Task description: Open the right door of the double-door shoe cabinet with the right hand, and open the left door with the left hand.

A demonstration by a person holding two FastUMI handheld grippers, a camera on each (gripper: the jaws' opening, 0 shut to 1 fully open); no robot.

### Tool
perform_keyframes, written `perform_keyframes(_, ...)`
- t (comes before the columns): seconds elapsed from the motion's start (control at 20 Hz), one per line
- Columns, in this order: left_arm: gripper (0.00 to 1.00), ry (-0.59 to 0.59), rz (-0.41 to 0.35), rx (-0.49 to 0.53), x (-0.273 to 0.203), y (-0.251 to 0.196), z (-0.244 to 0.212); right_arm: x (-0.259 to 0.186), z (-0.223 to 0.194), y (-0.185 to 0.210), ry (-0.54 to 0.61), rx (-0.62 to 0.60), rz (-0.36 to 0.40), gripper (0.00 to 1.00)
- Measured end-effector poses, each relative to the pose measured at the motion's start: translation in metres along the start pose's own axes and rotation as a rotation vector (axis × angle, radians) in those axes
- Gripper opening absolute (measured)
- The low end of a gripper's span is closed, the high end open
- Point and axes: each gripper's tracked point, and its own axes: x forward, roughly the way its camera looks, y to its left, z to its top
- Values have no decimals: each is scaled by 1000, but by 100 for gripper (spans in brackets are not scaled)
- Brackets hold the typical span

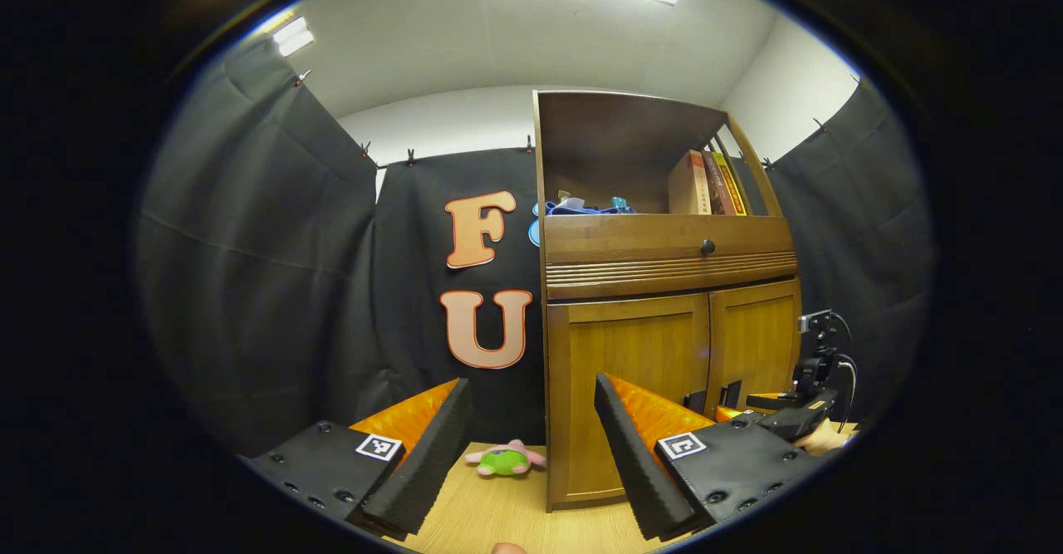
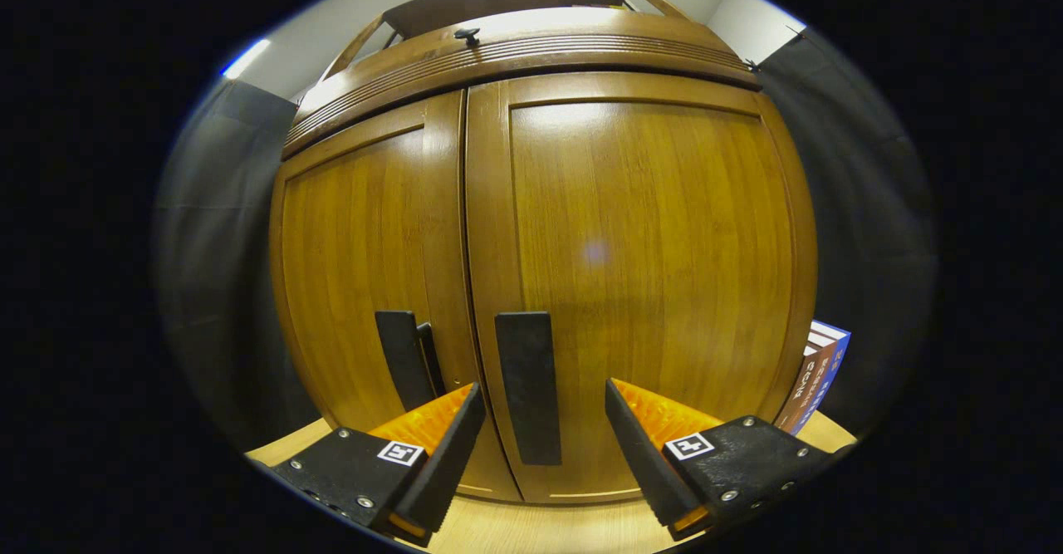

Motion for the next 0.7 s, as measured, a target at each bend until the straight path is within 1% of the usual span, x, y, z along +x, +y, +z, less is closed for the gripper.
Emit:
perform_keyframes(0.05, 96, 3, -1, -3, -1, 0, -2, 2, 0, 1, -1, 3, 2, 88)
perform_keyframes(0.1, 96, 7, -2, -5, 0, 0, -4, 3, 0, 4, -3, 6, 9, 82)
perform_keyframes(0.15, 96, 10, -2, -6, -1, 1, -5, 4, 0, 5, -2, 11, 13, 78)
perform_keyframes(0.2, 96, 11, 2, -5, -1, 2, -5, 6, -2, 5, 3, 13, 10, 73)
perform_keyframes(0.25, 96, 12, 5, -5, -3, 4, -6, 7, -4, 5, 9, 15, 9, 70)
perform_keyframes(0.35, 96, 12, 9, -8, -4, 6, -6, 10, -8, 5, 24, 22, 10, 53)
perform_keyframes(0.4, 96, 12, 11, -7, -4, 6, -6, 10, -9, 6, 28, 23, 10, 57)
perform_keyframes(0.45, 96, 12, 12, -7, -5, 8, -6, 11, -9, 7, 28, 21, 10, 54)
perform_keyframes(0.6, 96, 11, 13, -5, -7, 8, -6, 8, -9, 4, 31, 21, 5, 41)
perform_keyframes(0.7, 96, 11, 12, -4, -8, 8, -7, 8, -9, 5, 38, 40, 6, 38)
